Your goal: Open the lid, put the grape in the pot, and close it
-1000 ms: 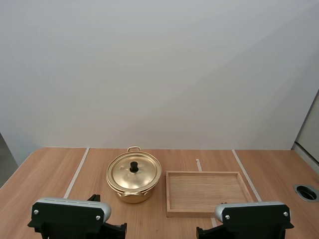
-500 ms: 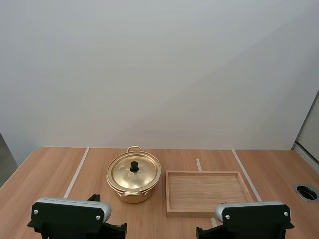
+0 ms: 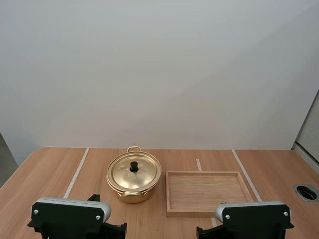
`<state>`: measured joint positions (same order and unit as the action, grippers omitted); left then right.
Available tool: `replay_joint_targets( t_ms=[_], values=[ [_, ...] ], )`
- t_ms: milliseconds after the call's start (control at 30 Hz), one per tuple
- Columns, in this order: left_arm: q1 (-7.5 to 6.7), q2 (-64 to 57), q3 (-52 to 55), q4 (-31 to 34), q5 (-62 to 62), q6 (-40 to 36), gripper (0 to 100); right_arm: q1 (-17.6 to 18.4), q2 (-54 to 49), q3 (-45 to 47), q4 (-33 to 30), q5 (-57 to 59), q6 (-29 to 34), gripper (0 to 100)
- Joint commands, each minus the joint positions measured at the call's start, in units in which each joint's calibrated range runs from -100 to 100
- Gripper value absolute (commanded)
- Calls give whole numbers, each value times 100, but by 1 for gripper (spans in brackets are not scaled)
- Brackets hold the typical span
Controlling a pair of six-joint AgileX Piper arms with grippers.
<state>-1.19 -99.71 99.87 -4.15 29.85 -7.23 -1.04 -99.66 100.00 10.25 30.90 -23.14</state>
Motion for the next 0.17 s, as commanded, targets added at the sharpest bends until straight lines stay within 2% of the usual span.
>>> replay_joint_targets(
  t_ms=[0,133],
  values=[
    [-20,-29,13,25,-193,28,1,-20,-34,0,21,17,-32,0],
    [-20,-29,13,25,-193,28,1,-20,-34,0,21,17,-32,0]
  ],
)
